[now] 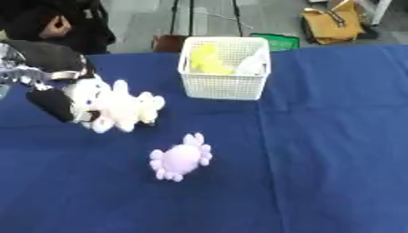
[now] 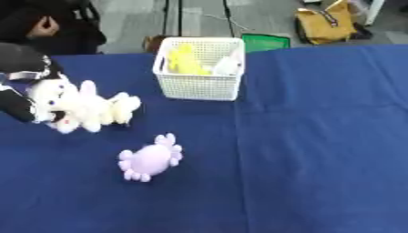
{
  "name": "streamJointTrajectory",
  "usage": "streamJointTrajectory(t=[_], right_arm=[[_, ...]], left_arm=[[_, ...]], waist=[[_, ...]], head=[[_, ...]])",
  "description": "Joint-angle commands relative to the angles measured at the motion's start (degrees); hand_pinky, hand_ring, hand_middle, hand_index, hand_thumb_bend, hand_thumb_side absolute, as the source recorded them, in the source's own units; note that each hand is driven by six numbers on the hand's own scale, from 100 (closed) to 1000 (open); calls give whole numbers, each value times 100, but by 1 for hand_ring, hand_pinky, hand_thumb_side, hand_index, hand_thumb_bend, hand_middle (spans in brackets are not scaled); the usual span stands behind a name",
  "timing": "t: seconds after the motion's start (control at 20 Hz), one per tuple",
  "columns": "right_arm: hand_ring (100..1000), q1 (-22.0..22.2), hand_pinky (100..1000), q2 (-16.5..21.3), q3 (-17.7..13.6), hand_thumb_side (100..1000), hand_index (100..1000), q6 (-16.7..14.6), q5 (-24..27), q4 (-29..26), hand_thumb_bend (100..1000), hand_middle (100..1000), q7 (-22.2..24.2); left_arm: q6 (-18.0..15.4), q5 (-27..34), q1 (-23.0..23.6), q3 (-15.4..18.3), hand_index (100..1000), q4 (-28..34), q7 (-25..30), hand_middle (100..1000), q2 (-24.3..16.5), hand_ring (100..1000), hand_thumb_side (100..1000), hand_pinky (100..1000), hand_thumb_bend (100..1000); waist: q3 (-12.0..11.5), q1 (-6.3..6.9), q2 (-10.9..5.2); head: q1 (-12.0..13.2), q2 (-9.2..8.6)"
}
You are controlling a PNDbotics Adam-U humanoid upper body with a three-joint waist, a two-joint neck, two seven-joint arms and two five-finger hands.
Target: Pick up objects on the table and place them in the box.
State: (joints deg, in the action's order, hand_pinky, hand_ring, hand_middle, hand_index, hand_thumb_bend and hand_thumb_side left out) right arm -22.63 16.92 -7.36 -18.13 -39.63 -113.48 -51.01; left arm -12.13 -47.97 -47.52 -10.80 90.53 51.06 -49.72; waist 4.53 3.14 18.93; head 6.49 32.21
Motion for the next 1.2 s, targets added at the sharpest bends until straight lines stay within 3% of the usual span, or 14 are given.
streamJointTrajectory(t=[0.05,0.45,0.8,1.2], right_arm=[[689,-22,739,110,0,847,783,-115,57,-111,100,572,-95],[689,-21,740,113,47,846,782,-129,71,-111,100,572,-95],[690,-57,740,113,90,847,783,-159,81,-111,100,573,-95],[690,-163,740,108,166,847,783,-195,114,-111,100,572,-95]], left_arm=[[-55,-51,-319,138,553,-217,90,628,16,723,621,775,188],[-57,-295,-1010,244,549,-949,65,623,430,715,624,768,165],[-138,-720,-1507,320,542,-1703,-322,621,824,710,629,761,151],[-94,-1793,-2113,612,529,-2876,-1756,611,1379,690,635,741,132]], waist=[[22,8,-143],[146,69,-171],[295,112,-172],[596,210,-100]], head=[[34,34],[86,15],[158,-39],[305,-194]])
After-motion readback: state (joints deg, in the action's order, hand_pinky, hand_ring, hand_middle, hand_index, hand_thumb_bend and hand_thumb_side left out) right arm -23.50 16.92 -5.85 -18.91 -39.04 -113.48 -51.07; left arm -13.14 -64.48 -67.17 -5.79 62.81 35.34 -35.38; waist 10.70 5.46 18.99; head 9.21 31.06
